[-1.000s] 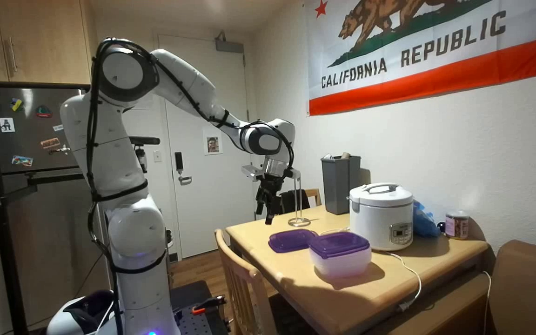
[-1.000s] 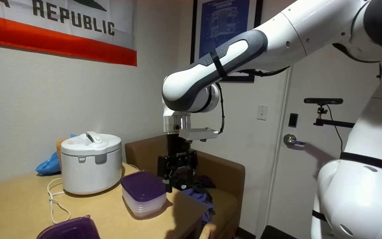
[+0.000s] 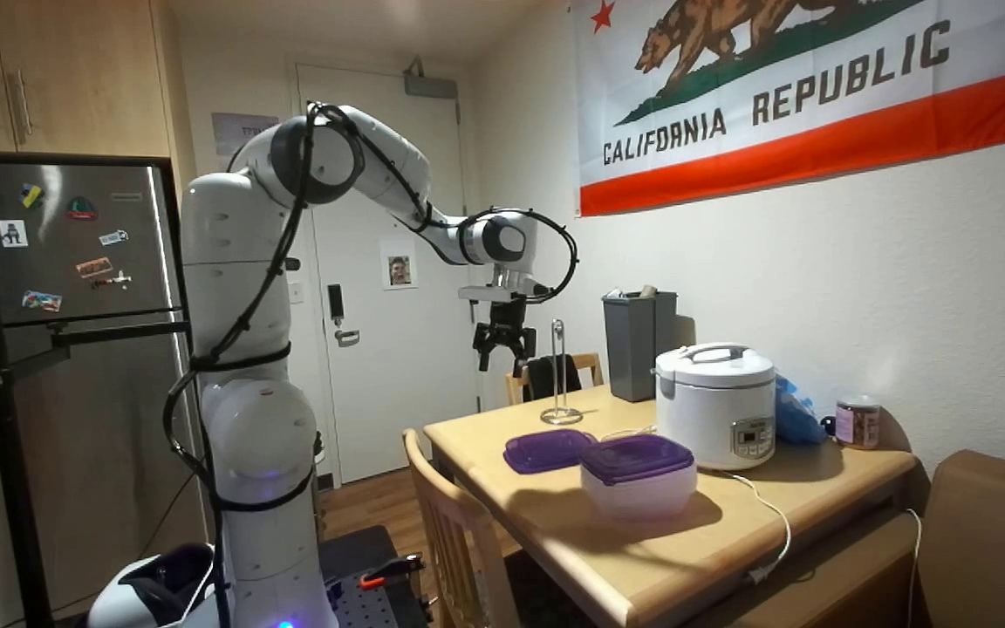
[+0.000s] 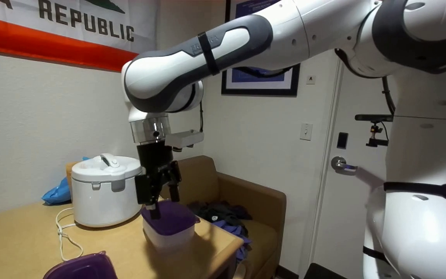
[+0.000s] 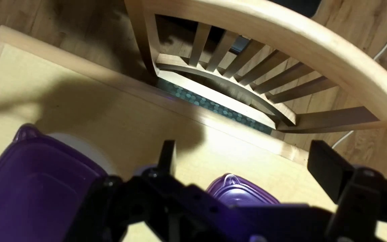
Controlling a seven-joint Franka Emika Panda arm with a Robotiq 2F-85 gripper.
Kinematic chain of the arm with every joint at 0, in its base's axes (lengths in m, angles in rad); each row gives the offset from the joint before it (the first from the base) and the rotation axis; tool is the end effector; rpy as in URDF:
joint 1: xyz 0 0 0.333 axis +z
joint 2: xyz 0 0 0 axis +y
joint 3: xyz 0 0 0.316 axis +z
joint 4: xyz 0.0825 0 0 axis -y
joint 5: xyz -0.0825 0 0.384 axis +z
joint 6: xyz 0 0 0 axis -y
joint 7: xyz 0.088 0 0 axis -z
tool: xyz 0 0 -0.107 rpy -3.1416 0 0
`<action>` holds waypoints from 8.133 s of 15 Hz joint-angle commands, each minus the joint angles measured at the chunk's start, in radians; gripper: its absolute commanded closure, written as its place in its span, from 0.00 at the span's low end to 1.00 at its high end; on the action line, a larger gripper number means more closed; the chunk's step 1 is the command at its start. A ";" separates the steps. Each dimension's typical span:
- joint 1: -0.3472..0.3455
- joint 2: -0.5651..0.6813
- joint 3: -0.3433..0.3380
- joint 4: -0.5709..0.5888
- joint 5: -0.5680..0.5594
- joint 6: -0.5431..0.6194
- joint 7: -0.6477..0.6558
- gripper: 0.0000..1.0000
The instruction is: Pick up two purple lids from the table and put them on top of the lunch box
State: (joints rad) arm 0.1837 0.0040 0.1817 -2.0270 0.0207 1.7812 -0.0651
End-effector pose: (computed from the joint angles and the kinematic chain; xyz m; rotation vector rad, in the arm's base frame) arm 0.4881 0.1886 0.4267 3.0307 0.6519 -0.3895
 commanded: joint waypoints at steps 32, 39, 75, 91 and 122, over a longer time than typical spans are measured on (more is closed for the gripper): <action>-0.094 0.395 0.005 0.176 0.515 0.347 -0.102 0.00; -0.103 0.502 0.003 0.191 0.601 0.454 -0.045 0.00; -0.062 0.620 0.028 0.084 0.568 0.818 0.130 0.58; -0.067 0.454 0.035 -0.007 0.573 0.876 0.111 0.98; -0.095 -0.111 -0.161 -0.464 1.519 0.878 -0.763 0.94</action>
State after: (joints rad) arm 0.0889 -0.1069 0.0206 -2.4914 1.5401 2.6590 -0.8282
